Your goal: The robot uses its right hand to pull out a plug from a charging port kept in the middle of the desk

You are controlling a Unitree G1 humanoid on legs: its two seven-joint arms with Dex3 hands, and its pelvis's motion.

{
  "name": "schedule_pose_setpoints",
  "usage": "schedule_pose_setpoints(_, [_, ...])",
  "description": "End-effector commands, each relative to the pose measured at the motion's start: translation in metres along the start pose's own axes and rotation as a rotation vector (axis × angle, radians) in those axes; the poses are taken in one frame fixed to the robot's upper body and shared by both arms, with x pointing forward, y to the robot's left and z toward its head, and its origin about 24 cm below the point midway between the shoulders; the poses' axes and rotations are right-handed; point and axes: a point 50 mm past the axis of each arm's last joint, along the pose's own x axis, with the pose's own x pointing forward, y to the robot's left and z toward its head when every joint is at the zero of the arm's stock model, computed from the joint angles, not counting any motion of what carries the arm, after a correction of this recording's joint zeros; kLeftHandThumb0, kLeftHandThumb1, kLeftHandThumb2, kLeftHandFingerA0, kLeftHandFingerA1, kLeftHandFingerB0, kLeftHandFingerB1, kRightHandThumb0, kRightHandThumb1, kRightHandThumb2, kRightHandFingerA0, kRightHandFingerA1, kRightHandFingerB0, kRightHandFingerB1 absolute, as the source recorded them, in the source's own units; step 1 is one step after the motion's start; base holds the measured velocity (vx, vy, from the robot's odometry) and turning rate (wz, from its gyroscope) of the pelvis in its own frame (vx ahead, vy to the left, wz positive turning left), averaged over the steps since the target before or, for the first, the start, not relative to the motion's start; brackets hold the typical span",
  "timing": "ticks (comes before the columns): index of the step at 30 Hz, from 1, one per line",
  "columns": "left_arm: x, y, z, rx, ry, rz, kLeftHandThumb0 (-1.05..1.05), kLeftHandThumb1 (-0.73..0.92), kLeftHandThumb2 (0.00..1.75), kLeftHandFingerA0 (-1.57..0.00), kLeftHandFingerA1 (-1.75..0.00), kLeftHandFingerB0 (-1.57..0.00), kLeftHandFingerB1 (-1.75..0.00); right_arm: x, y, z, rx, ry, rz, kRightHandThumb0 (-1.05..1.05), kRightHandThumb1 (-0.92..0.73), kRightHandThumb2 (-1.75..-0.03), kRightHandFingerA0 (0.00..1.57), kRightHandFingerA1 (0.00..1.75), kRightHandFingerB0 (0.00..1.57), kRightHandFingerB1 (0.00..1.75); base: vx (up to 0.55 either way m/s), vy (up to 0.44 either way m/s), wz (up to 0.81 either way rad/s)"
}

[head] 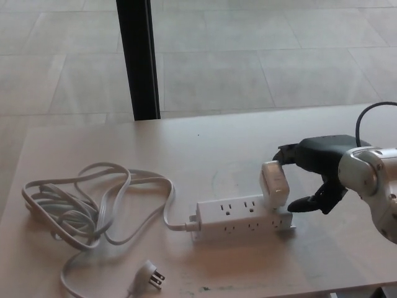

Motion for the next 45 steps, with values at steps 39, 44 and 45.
schedule_pose_setpoints(39, [-0.002,0.006,0.007,0.076,-0.038,0.01,-0.84,0.92,0.86,-0.66,-0.55,-0.43,-0.47,0.001,0.018,-0.001,-0.009,-0.063,-0.171,-0.33,-0.75,-0.69,0.87,1.67,0.66,0.61,0.0,0.0,0.0])
schedule_pose_setpoints(44, [-0.002,0.007,0.007,0.061,-0.037,0.019,-0.86,0.92,0.87,-0.67,-0.55,-0.44,-0.47,0.001,0.019,0.004,0.04,-0.121,-0.237,-0.32,-0.64,-0.86,0.94,1.66,0.9,0.79,0.0,0.0,0.0])
schedule_pose_setpoints(45, [-0.002,0.007,0.007,0.065,-0.04,0.016,-0.89,0.92,0.89,-0.67,-0.57,-0.42,-0.47,0.002,0.02,0.006,0.022,-0.11,-0.228,-0.28,-0.56,-0.96,0.93,1.69,0.94,0.86,0.0,0.0,0.0])
